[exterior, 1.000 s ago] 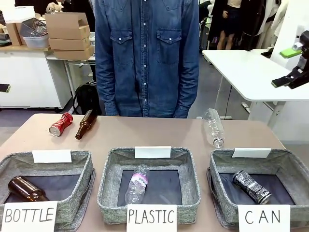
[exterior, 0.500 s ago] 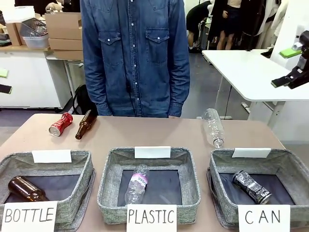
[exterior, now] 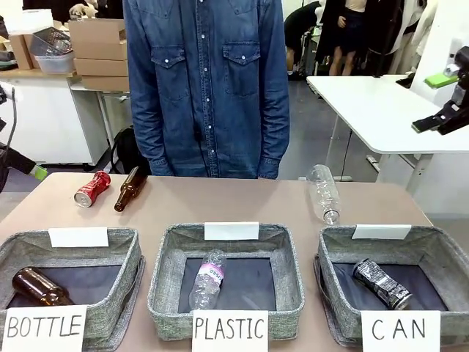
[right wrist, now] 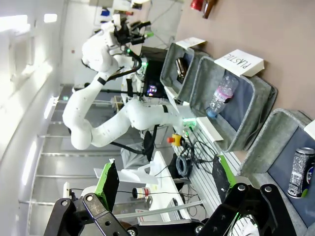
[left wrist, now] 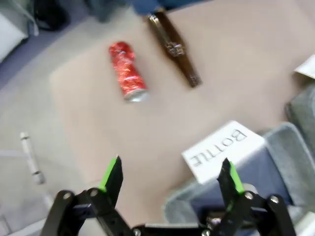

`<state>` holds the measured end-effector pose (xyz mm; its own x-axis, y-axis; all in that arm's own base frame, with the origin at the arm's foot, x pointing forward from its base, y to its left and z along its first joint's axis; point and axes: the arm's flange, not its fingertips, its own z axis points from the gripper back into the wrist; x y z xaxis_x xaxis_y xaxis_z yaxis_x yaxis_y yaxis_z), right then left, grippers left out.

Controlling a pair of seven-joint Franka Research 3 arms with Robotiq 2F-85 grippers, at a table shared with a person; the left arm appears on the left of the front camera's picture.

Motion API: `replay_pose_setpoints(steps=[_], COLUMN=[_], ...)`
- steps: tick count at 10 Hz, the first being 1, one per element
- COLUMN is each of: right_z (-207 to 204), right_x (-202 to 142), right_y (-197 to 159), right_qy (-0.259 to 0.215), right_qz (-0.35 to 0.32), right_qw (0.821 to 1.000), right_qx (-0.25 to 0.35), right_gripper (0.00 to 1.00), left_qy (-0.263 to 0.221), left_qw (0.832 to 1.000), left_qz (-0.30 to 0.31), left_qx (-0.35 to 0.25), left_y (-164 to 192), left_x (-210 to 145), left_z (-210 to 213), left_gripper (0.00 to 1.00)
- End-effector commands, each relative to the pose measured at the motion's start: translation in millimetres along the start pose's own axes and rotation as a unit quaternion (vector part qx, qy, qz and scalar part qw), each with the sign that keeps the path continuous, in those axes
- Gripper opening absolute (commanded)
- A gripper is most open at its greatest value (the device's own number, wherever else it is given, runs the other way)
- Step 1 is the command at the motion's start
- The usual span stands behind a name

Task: Sort the can waste into the basket.
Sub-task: Pick up the can waste from the table and place it in the right Fabric basket.

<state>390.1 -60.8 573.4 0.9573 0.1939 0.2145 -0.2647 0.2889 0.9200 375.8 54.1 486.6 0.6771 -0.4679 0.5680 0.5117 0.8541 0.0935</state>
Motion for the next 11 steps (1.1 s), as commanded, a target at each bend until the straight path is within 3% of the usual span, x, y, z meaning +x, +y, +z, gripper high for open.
replay_pose_setpoints(steps=[1,3,4,5,7,9,11], right_z=[2,2,2,2,2,2,2], right_x=[-1,-1,-1,-1,-1,-1,-1], right_y=[0,0,0,0,0,0,0], right_qy=[0.005,0.005,0.005,0.005,0.005,0.005,0.005], right_qz=[0.009,0.009,0.009,0.009,0.009,0.009,0.009], right_qw=[1.0,1.0,1.0,1.0,1.0,1.0,1.0], right_qx=[0.001,0.001,0.001,0.001,0.001,0.001,0.001], right_gripper=[1.0,1.0,1.0,1.0,1.0,1.0,1.0], left_qy=[0.005,0.005,0.003,0.045,0.093,0.133,0.094], left_qw=[0.998,0.998,1.0,0.999,0.995,0.987,0.985], left_qz=[0.007,0.007,0.001,-0.005,0.005,0.0,-0.012], left_qx=[-0.057,-0.057,-0.016,0.004,-0.025,-0.089,-0.145], left_y=[3,3,-2,0,25,56,71], left_x=[1,1,-1,8,35,57,34], left_z=[3,3,-3,-9,-21,-31,5], left_gripper=[1.0,1.0,1.0,1.0,1.0,1.0,1.0])
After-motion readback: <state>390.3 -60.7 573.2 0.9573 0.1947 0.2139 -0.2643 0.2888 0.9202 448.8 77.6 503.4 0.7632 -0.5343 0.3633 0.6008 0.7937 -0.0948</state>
